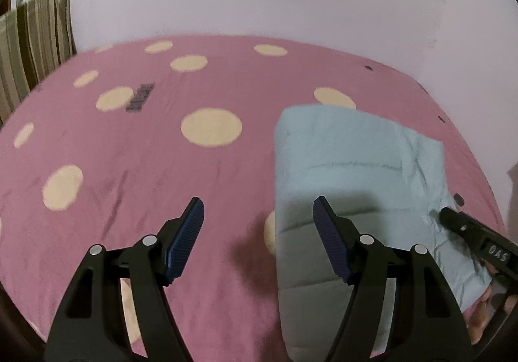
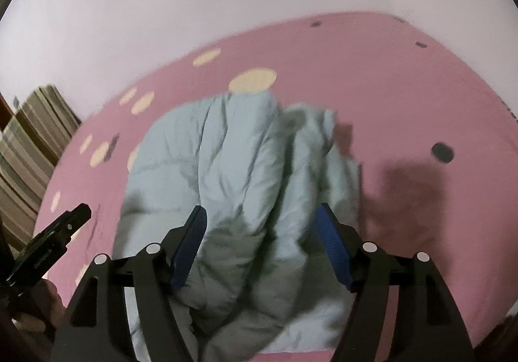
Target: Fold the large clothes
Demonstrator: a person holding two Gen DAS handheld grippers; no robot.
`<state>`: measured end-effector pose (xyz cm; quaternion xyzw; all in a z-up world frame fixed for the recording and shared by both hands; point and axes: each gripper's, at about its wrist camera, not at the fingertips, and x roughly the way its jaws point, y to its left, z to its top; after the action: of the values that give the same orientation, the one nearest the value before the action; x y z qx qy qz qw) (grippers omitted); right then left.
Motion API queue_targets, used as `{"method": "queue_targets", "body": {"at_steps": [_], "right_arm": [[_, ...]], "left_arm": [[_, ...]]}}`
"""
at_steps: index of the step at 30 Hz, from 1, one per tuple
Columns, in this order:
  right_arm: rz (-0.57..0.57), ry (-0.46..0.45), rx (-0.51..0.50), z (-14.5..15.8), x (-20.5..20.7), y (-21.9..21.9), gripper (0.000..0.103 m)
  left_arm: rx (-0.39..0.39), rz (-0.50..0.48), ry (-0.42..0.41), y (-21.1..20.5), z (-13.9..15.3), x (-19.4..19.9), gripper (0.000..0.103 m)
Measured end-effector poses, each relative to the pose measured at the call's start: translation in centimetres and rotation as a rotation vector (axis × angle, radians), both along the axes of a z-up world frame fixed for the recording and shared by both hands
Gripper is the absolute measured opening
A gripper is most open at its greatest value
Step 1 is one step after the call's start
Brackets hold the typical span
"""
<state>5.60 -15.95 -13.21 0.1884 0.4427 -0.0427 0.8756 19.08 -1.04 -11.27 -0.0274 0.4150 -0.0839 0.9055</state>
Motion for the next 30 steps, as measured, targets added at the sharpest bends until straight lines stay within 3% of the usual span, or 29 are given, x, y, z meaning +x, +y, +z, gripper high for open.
{"method": "queue_targets", "body": {"at_steps": [3,5,8,12,19,30], "right_arm": [[0.005,0.023,0.003,-0.9,-0.1,0.3,0.065],[0.024,0.04,0.002,-1.3,0.0,0.4,0.032],[0.03,0.037,-0.033,-1.2,-0.2,0.1,0.02],[0.007,0.045,-0.079,-2.0,-0.4,-1.2,0.02],[-0.011,0.08,-0.063,-5.7,0.0,-3.3,0.02],[-0.024,0.039,-0.064,-7.8,-0.2,-3.1,0.02]], "left_arm": [[-0.026,-0.014,0.024,0.7,-1.0,-0.4,0.07],[-0.045,-0.024,0.033,0.8,-1.4,-0.5,0.07],[-0.073,-0.047,0.027,0.2,-1.5,0.1,0.07],[-0.077,-0.1,0.034,-2.3,-2.0,0.0,0.07],[0.037,-0.14,0.073,-7.0,-5.6,0.3,0.07],[0.071,-0.136,0.097,-8.4,-8.8,1.2,0.072]]}}
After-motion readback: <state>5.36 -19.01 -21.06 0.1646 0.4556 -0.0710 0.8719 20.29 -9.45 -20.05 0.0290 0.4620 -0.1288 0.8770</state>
